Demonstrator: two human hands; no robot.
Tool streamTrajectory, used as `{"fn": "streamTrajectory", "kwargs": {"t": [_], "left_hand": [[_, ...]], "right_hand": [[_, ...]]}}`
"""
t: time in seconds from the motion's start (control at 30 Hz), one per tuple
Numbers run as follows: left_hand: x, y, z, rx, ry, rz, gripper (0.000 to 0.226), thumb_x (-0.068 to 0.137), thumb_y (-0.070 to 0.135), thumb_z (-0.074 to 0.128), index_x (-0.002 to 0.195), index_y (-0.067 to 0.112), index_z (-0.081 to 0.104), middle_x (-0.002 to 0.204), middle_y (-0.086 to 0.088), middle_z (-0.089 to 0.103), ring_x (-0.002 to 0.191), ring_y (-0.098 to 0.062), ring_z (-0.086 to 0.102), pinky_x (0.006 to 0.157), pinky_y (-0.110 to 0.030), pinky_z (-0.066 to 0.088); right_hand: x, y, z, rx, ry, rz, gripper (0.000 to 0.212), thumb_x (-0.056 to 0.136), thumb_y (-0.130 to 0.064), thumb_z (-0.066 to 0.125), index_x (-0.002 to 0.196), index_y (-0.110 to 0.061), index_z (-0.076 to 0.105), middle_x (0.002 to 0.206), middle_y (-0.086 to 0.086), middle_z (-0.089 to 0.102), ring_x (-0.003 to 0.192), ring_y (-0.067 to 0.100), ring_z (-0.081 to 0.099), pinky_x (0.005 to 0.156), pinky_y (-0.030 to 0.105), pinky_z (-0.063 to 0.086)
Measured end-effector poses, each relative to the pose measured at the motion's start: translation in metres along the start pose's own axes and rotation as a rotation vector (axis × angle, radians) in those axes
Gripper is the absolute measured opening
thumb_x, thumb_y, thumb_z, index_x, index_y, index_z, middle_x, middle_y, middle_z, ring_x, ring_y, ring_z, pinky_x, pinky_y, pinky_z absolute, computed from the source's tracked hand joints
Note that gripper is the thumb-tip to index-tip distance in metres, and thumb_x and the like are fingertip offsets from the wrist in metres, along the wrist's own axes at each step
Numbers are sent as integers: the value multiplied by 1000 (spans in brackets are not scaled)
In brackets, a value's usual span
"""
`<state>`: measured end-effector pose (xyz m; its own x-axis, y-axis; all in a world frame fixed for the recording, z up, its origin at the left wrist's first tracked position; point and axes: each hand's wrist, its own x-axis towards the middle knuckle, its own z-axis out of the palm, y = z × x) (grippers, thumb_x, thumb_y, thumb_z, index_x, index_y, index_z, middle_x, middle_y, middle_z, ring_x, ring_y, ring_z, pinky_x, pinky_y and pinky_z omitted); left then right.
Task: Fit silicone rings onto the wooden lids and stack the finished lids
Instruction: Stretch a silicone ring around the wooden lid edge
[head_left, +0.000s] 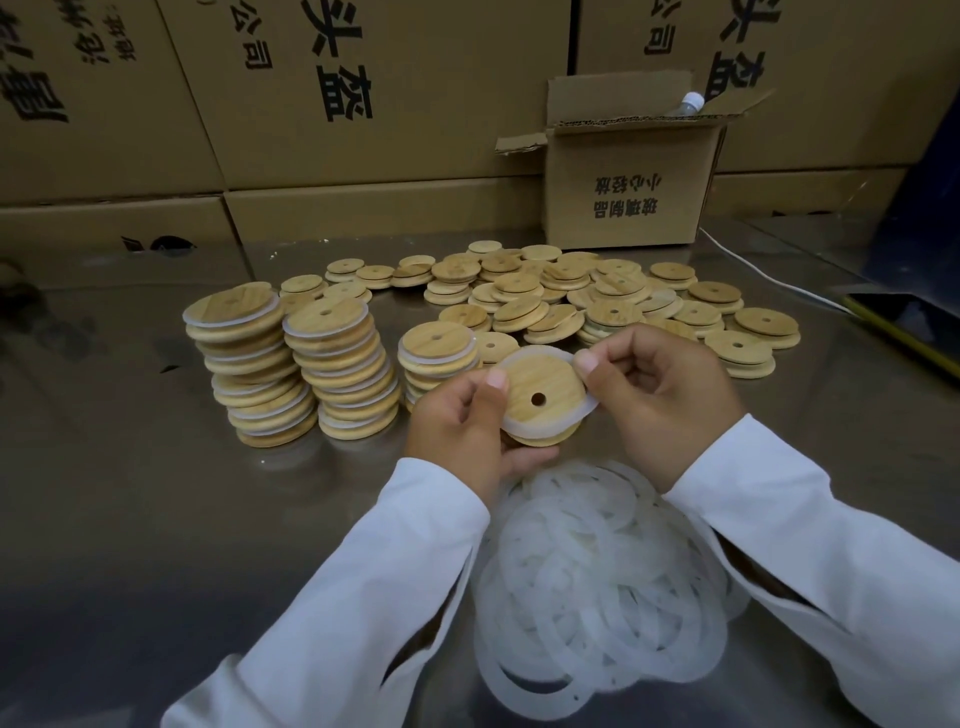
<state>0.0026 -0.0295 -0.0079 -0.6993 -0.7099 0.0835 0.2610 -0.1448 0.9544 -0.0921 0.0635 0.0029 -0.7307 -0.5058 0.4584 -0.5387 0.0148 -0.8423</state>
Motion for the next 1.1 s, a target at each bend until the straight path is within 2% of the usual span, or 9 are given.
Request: {"fn": "streamTrajectory", "kwargs": {"t": [0.1,0.27,0.4,0.57,0.67,0.77,0.83,1.0,1.1], "left_hand": [[0,0,-1,-64,12,-16,27,94,17,45,75,16,64,85,-12,66,70,-21,68,48,-25,54],[0,-1,-1,-26,-13,19,23,94,17,46,80,15,64,83,-9,68,67,-16,70,49,-23,54],[1,-2,-1,-70,23,8,20,94,16,46,81,13,62,81,-9,67,67,-16,69,51,-24,55],[0,1,0,-150,-12,-63,17,93,18,47,86,10,61,78,-8,70,65,-17,70,51,-27,56],[-3,0,-2,-70,-92,-43,13,87,20,54,94,12,63,79,-3,73,69,-15,70,49,-22,54],[-3,-1,-4,55,-165,-16,17,84,10,60,100,15,63,83,-1,73,75,-14,70,55,-23,56],[-2,-3,-4,123,-189,-26,23,84,1,59,103,13,63,89,-5,73,80,-18,70,65,-30,59],[0,-9,-8,208,-181,2,14,82,8,63,85,20,70,77,-4,73,77,-20,69,80,-39,55],[2,-10,-10,224,-169,52,12,82,13,64,80,23,71,75,-3,73,75,-19,69,77,-37,55]], "right_hand": [[-1,-2,1,30,3,6,13,82,-20,62,69,-21,61,68,-4,62,69,17,59,68,28,51],[-5,-3,0,111,-3,43,11,81,-17,64,71,-20,64,68,-3,64,63,9,59,63,18,50],[-11,1,7,79,28,47,5,76,-25,64,80,-26,61,75,-1,65,71,14,60,69,24,50],[-10,6,9,51,149,70,12,78,-21,64,69,-27,58,69,-10,61,70,7,57,67,17,46],[-6,9,6,10,170,77,16,78,-18,62,66,-27,58,68,-14,60,66,-6,53,61,3,39],[-2,10,2,36,126,91,22,80,-10,60,65,-26,57,66,-13,57,60,-8,51,57,2,37],[-2,10,0,40,65,76,23,81,-8,60,66,-25,58,66,-13,58,60,-6,52,58,4,39],[-8,5,3,-40,-76,-79,19,78,-14,64,67,-29,61,79,-6,63,78,8,60,75,21,46],[-9,3,4,-83,-33,-121,12,76,-21,65,69,-30,60,76,-12,63,77,2,58,73,11,44]]}}
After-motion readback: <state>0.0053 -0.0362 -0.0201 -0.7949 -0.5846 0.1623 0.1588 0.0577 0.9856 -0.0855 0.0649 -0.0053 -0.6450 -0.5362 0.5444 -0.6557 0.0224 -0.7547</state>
